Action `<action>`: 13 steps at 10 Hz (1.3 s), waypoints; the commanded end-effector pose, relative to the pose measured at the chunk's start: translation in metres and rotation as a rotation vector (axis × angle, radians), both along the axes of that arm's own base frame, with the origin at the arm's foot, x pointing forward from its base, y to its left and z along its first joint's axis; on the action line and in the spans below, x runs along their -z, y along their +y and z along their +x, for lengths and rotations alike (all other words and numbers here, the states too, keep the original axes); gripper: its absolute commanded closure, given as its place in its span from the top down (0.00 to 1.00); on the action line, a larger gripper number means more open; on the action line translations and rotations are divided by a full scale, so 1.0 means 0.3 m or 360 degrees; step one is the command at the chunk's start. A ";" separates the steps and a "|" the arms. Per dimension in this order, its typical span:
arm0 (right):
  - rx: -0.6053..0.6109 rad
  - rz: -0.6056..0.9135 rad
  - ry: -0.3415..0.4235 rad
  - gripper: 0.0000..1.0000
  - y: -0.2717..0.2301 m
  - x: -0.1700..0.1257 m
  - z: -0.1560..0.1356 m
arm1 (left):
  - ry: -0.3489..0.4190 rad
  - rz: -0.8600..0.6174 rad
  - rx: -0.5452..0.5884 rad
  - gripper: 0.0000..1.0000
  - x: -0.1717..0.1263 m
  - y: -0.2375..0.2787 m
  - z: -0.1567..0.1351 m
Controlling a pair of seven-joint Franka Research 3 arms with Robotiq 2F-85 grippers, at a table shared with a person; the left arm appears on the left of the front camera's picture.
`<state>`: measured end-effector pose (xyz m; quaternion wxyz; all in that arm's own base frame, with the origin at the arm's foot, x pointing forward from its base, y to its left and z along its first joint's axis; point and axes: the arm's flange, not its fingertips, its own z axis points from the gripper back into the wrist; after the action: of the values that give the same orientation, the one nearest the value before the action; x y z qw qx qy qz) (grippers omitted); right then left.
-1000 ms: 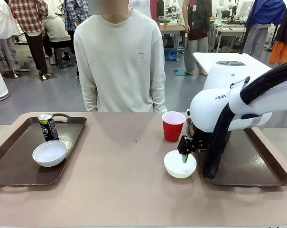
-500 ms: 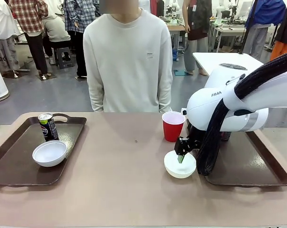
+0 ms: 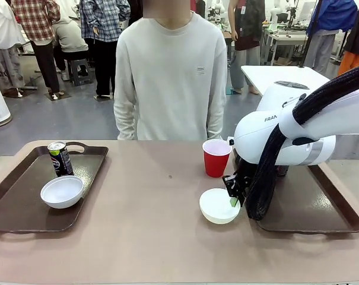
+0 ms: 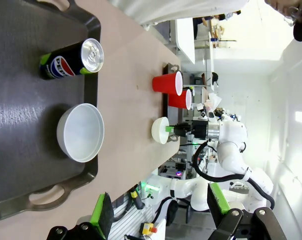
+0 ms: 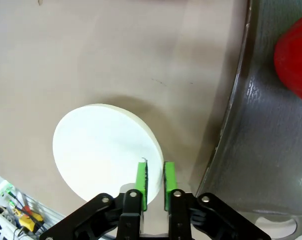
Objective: Prepare tableware on both trays.
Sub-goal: Pick up a Picnic Bowl from the table and place it on a Handle tray.
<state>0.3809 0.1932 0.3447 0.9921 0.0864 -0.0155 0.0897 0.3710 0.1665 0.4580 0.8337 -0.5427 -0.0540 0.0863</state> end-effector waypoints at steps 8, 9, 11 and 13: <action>0.0026 -0.0201 -0.0099 0.00 -0.014 -0.126 -0.147 | -0.0010 -0.0009 0.0004 1.00 -0.005 0.004 -0.003; 0.0047 -0.0195 -0.0148 0.00 -0.017 -0.174 -0.176 | -0.0010 -0.0009 0.0004 1.00 -0.005 0.004 -0.003; 0.0113 -0.0180 -0.0238 0.00 -0.031 -0.232 -0.199 | -0.0010 -0.0009 0.0004 1.00 -0.005 0.004 -0.003; 0.0050 -0.0138 -0.0204 0.03 -0.004 -0.254 -0.145 | -0.0010 -0.0009 0.0004 1.00 -0.005 0.004 -0.003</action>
<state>0.3362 0.1916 0.4227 0.9932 0.0368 -0.0765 0.0797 0.3710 0.1664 0.4580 0.8338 -0.5427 -0.0540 0.0862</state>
